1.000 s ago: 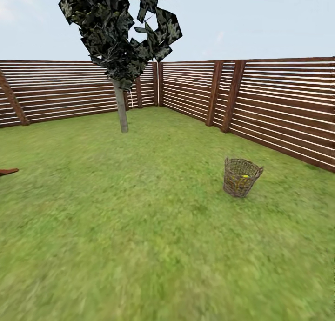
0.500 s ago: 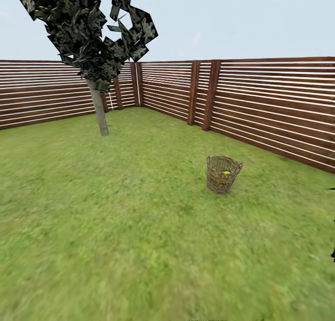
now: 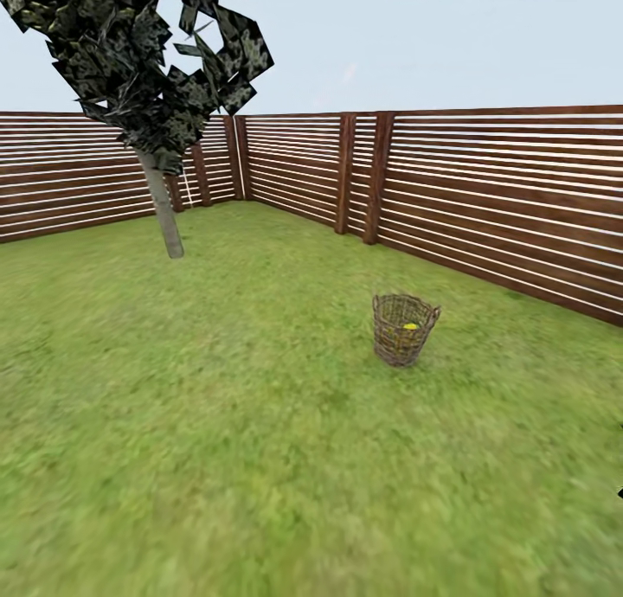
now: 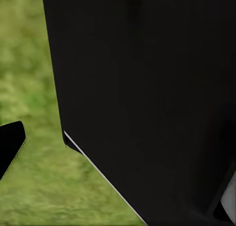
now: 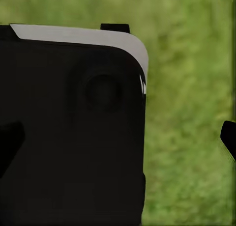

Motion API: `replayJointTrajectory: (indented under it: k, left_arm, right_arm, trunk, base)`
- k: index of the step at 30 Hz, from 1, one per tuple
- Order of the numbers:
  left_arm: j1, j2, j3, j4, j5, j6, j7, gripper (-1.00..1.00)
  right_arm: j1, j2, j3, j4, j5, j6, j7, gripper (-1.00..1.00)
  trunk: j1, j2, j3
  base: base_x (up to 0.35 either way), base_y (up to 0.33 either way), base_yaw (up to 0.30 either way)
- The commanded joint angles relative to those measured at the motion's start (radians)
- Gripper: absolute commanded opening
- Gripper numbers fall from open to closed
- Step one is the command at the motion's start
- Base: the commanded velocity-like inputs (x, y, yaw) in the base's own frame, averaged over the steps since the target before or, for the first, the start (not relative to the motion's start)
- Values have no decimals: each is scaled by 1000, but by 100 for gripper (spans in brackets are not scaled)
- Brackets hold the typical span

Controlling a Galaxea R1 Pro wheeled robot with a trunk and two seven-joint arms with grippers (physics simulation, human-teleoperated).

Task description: Take the three Easter eggs out of the wicker basket on the lawn in the garden, then place them on the lawn next to a single tree (choose any tree) so that all three eggs are next to the same tree and none are left in the basket.

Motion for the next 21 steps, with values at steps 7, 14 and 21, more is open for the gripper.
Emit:
replayJointTrajectory:
  k: [7,14,21]
  left_arm:
    - [1,0,0,-2,0,-1,0,100]
    - [1,0,0,-2,0,-1,0,100]
    - [1,0,0,-2,0,-1,0,100]
  right_arm:
    - [0,-1,1,11,1,-5,0,100]
    - [0,0,0,11,1,-8,0,100]
    - [0,0,0,11,1,-7,0,100]
  trunk:
    - [1,0,-1]
    - [1,0,-1]
    - [1,0,-1]
  base:
    - [340,0,0]
    - [340,0,-61]
    - [340,0,-247]
